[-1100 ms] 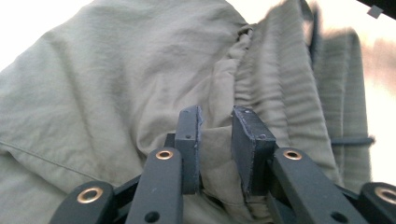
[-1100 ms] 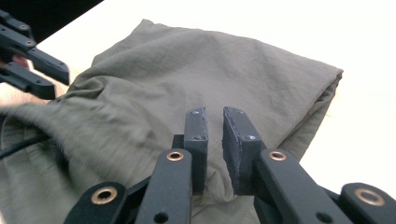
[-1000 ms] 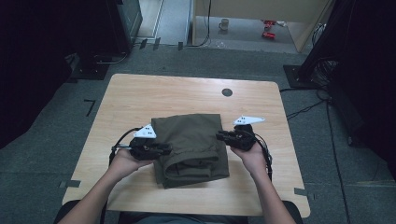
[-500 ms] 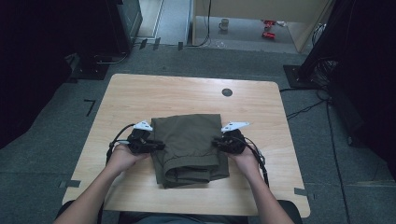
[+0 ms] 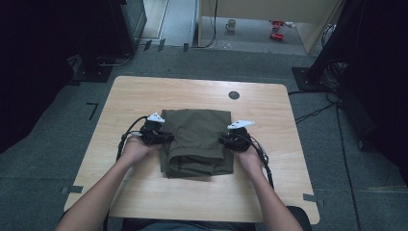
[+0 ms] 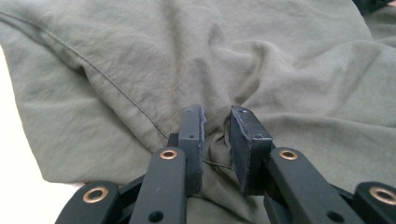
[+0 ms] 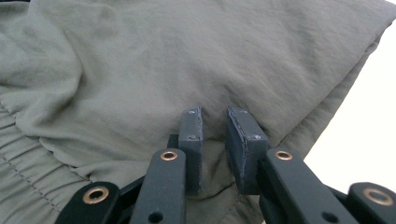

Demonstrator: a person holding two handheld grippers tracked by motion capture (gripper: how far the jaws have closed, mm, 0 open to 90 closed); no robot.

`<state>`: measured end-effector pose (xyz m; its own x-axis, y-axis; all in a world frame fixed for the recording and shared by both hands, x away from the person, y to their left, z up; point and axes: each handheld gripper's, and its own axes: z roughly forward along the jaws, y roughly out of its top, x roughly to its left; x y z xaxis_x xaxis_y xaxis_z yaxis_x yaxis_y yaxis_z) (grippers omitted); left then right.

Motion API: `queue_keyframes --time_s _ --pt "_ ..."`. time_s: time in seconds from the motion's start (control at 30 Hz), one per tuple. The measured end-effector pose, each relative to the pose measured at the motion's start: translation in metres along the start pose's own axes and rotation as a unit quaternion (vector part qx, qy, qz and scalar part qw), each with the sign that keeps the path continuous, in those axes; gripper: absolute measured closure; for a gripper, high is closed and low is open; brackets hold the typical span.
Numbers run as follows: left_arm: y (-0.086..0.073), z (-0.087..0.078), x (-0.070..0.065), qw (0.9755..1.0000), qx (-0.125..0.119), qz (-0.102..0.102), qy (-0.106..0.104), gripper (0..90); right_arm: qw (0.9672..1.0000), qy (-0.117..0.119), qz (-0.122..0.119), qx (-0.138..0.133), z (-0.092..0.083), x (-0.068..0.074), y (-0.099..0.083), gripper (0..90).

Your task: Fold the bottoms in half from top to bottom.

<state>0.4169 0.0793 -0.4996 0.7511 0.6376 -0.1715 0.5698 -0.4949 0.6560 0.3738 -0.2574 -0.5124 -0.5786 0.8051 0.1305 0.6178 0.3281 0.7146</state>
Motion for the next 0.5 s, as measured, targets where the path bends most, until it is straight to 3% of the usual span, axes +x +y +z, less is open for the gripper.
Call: queue_keyframes --time_s 0.07,0.3,0.37,0.5 --pt "0.005 0.005 0.004 1.0 -0.004 0.003 0.007 75.4 1.0 -0.003 0.003 0.004 0.003 -0.005 0.005 76.1" --pt "0.017 0.016 0.018 0.9995 -0.024 -0.018 0.014 75.0 0.9995 -0.017 0.027 0.0 0.016 -0.023 0.02 75.4" --pt "0.018 0.014 0.018 0.9995 -0.024 -0.019 0.011 73.3 0.9991 -0.013 0.041 0.0 0.016 -0.023 0.022 71.3" --pt "0.02 0.005 0.015 0.9992 -0.032 -0.012 0.019 66.1 0.9987 0.0 0.047 -0.02 0.009 -0.019 0.027 65.8"
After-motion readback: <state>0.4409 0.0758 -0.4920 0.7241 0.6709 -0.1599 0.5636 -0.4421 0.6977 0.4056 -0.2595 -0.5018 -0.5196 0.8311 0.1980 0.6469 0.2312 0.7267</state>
